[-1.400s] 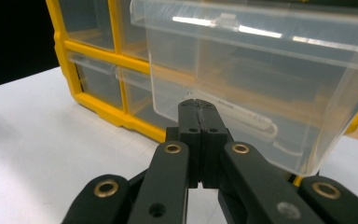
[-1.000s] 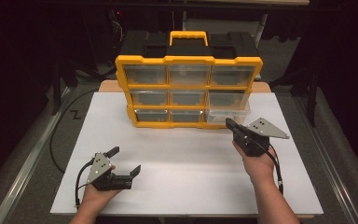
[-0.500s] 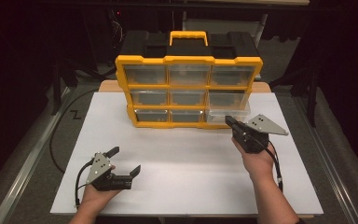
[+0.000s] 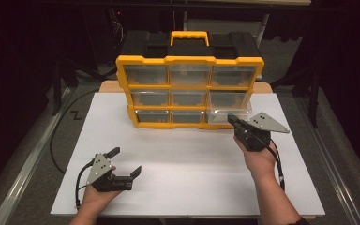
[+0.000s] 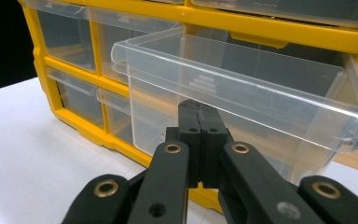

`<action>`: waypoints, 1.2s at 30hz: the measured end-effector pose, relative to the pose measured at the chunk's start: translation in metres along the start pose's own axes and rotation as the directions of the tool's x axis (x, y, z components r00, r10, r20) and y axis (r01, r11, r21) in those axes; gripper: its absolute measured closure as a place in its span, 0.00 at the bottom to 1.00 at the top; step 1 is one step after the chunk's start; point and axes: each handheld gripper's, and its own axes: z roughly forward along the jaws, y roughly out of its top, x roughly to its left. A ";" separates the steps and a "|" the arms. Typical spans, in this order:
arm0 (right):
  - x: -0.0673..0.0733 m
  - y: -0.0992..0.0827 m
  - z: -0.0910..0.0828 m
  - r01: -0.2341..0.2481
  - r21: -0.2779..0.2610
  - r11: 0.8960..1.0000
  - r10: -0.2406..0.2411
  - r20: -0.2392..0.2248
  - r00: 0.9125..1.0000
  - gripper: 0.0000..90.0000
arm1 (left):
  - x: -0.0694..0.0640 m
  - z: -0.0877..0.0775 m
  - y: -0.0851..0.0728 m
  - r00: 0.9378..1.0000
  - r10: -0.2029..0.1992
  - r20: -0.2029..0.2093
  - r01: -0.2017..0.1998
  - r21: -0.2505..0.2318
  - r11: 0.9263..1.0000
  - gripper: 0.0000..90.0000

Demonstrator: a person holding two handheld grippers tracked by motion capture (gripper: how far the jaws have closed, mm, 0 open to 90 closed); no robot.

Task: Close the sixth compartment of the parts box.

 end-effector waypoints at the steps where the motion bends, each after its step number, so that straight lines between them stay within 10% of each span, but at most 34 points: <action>1: 0.000 0.000 0.000 0.000 0.002 1.000 0.000 0.002 1.000 1.00 | 0.000 0.000 0.000 1.000 0.000 0.000 0.000 0.000 1.000 0.00; 36: -0.008 0.012 0.033 0.009 0.037 0.999 -0.012 0.058 0.998 1.00 | -0.001 0.000 -0.001 1.000 0.000 0.013 0.000 0.002 1.000 0.00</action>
